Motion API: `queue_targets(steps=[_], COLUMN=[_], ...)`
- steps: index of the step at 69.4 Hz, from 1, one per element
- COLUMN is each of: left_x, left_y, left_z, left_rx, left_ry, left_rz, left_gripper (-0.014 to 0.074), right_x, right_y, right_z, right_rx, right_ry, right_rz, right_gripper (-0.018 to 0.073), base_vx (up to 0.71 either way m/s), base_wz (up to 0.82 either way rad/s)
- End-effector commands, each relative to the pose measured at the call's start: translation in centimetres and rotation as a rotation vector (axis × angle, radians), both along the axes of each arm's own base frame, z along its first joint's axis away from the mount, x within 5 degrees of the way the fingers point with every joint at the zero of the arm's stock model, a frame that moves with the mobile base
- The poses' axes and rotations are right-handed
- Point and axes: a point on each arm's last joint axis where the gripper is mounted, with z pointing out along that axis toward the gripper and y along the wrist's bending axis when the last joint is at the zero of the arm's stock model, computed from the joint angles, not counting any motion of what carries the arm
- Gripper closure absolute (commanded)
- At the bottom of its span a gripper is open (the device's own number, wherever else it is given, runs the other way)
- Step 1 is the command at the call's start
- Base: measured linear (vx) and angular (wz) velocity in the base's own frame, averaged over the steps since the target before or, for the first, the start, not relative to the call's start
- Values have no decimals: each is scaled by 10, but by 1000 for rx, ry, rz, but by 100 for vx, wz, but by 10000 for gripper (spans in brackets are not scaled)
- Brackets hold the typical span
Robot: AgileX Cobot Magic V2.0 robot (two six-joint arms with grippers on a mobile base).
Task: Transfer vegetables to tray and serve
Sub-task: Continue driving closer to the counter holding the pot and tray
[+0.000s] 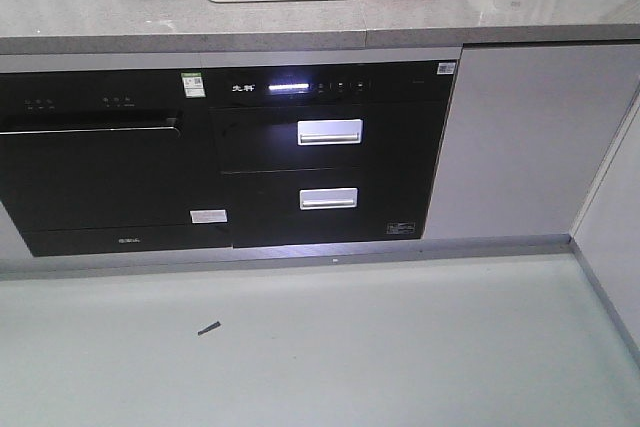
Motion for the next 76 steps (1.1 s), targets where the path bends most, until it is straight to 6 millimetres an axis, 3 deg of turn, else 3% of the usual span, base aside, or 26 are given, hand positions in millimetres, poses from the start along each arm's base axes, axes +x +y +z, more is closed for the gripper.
queue_targets(steps=[1, 76], left_x=[0, 0], left_y=[1, 1], left_z=[4, 4], left_rx=[-4, -4], left_ry=[-69, -69], left_rz=[10, 10], left_gripper=[603, 603], right_x=[0, 0], right_y=[0, 0], right_z=[5, 5], right_rx=[-5, -5], right_ry=[-74, -74], right_rz=[0, 0], right_gripper=[564, 564], base_vx=[6, 8], base_wz=[-1, 0])
